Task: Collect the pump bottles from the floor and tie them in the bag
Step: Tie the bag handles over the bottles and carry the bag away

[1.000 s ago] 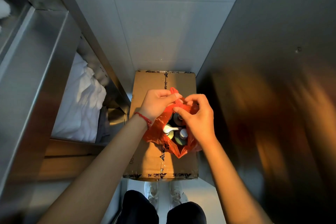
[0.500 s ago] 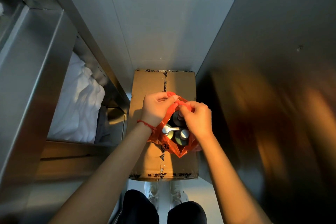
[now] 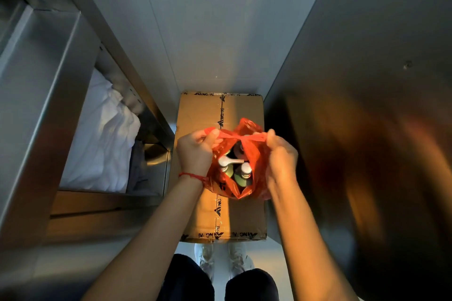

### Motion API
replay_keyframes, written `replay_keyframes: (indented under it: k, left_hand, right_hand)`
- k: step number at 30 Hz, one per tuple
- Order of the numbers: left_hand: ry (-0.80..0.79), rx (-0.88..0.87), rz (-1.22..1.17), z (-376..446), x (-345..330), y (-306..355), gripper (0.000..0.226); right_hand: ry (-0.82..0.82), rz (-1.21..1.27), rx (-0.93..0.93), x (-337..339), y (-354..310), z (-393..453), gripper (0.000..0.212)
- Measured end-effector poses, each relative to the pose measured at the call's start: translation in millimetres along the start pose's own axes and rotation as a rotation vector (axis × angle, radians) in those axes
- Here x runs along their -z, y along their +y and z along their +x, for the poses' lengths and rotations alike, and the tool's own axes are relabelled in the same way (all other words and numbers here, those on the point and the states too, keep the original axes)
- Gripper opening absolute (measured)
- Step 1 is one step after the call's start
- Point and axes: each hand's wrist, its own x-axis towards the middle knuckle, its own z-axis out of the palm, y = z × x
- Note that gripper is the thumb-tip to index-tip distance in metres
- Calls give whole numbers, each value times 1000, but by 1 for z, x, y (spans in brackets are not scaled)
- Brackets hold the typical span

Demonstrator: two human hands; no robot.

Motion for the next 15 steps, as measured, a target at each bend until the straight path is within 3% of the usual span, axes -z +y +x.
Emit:
replay_keyframes:
  k: [3, 5, 7, 9, 15]
  left_hand:
    - [113, 197, -87, 6, 16, -25, 16]
    - [147, 307, -129, 5, 25, -37, 7]
    - [144, 349, -162, 3, 31, -47, 16]
    - [93, 285, -140, 0, 35, -45, 13]
    - [-128, -140, 52, 7, 34, -5, 13]
  right_hand:
    - [146, 165, -69, 20, 5, 12, 30]
    - [236, 175, -128, 35, 10, 17, 30]
    - [262, 157, -134, 44, 12, 16, 29]
    - [205, 96, -18, 49, 8, 13, 30]
    - [-210, -398, 507, 32, -20, 1, 27]
